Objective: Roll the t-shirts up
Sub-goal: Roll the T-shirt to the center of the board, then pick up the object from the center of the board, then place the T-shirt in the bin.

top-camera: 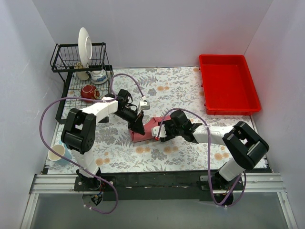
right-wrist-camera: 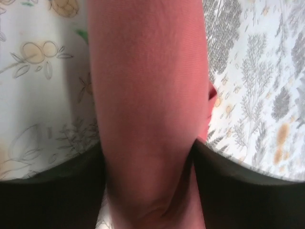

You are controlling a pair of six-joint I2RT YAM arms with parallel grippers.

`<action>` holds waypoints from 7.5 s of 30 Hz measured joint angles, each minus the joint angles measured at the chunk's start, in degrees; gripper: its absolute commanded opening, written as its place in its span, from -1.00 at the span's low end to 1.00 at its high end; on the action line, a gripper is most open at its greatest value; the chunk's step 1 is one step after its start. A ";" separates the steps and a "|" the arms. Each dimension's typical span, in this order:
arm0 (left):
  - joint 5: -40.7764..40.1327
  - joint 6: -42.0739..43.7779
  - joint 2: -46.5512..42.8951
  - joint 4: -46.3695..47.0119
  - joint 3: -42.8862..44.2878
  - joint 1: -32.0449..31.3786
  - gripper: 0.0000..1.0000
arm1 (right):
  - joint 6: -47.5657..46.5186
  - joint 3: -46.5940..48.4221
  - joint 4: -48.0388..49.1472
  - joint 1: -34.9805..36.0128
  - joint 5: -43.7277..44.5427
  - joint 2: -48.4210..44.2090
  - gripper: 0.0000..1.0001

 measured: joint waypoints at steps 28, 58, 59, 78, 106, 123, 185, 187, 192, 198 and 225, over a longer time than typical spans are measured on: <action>-17.62 -11.74 -22.95 33.90 -28.89 -6.67 0.57 | 8.94 10.71 -25.46 -1.33 0.39 0.61 -0.83; -5.07 0.44 -1.66 3.96 -9.94 -2.01 -1.00 | -3.98 40.54 -74.53 -10.99 -28.13 26.58 -0.92; -5.14 0.66 -0.50 3.69 -9.18 -1.42 -1.00 | -3.96 42.42 -76.28 -11.34 -28.89 28.61 -0.92; -14.34 -2.58 -2.01 -0.26 -1.22 8.22 -0.02 | 0.17 62.88 -95.14 -13.49 -34.67 48.35 -0.71; -1.95 -23.10 1.95 26.64 -10.86 -2.21 -0.81 | 3.04 63.76 -95.93 -17.84 -32.46 45.16 0.97; -1.03 -22.34 2.62 28.02 -10.95 -2.19 -0.77 | 4.81 -0.28 -19.28 -0.24 -5.22 -18.91 0.96; -4.35 -22.14 -2.19 4.48 20.31 8.04 -0.56 | 0.42 38.75 -27.26 -19.45 3.74 11.87 -0.97; -4.33 -22.27 -1.88 3.91 19.41 8.09 -0.56 | 1.33 41.40 -26.18 -22.88 5.16 13.00 -0.97; -3.85 -22.29 -1.81 3.21 19.17 8.22 -0.54 | 2.69 46.03 -24.50 -31.08 7.10 14.71 -0.97; -3.74 -22.32 -1.73 2.19 19.19 8.22 -0.54 | 3.17 52.11 -22.18 -39.87 8.13 18.91 -0.97; -9.18 -20.59 9.68 -4.17 24.94 8.20 -0.56 | -16.17 53.86 -24.79 -54.07 -1.77 33.18 -0.97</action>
